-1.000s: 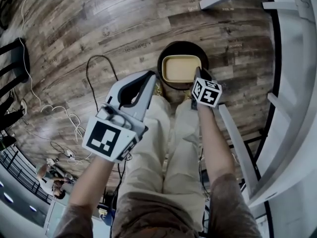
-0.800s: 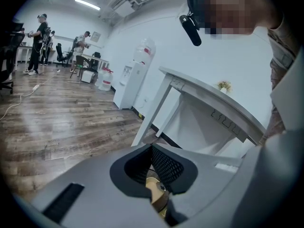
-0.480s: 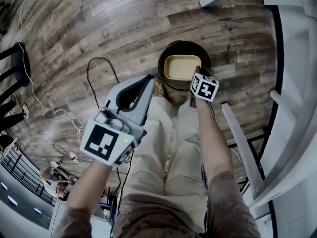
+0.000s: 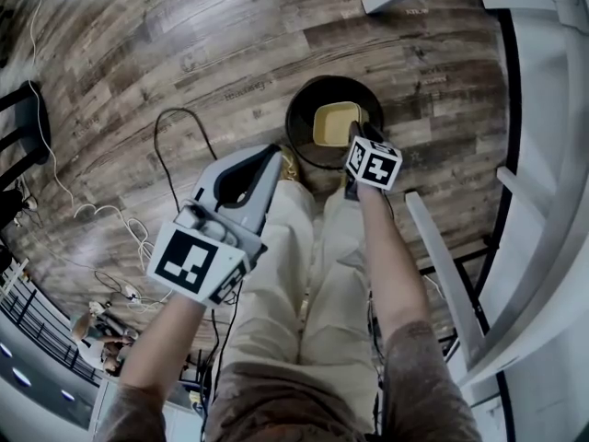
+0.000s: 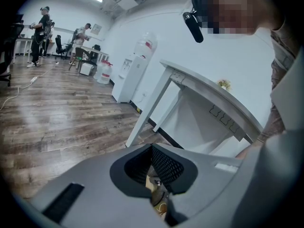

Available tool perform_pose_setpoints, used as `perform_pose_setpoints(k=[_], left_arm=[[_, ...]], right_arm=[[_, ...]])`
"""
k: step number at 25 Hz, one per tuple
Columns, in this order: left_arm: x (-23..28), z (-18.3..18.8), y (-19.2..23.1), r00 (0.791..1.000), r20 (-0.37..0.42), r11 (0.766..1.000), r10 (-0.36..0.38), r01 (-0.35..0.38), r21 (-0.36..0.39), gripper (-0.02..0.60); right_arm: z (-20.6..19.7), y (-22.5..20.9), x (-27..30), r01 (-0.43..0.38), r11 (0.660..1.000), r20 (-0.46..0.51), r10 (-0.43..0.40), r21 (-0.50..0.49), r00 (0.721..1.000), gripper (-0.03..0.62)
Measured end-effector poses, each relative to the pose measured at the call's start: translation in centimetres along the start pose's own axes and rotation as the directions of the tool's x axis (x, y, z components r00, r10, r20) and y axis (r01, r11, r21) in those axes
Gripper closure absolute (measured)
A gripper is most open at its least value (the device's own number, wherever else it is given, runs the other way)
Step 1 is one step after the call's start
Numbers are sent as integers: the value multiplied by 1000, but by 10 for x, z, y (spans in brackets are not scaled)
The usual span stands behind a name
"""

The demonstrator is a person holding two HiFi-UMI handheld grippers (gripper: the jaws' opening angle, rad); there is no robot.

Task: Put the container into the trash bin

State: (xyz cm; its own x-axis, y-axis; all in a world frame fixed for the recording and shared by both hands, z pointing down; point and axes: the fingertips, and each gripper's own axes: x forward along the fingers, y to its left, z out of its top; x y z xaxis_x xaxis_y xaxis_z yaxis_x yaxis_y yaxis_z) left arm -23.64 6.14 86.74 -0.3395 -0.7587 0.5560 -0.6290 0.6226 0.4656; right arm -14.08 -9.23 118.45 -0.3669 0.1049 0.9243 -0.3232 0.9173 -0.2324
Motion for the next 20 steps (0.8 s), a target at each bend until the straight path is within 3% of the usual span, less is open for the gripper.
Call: perform_pose_setpoints(k=[10, 20], left_arm=[[-5, 3, -8, 1000, 12, 1000, 9, -9, -24, 578], [-44, 52, -38, 995, 86, 998, 44, -40, -44, 578]], right_arm=[[18, 11, -20, -87, 996, 59, 89, -31, 994, 347], [85, 50, -127, -170, 977, 133, 187, -129, 973, 342]])
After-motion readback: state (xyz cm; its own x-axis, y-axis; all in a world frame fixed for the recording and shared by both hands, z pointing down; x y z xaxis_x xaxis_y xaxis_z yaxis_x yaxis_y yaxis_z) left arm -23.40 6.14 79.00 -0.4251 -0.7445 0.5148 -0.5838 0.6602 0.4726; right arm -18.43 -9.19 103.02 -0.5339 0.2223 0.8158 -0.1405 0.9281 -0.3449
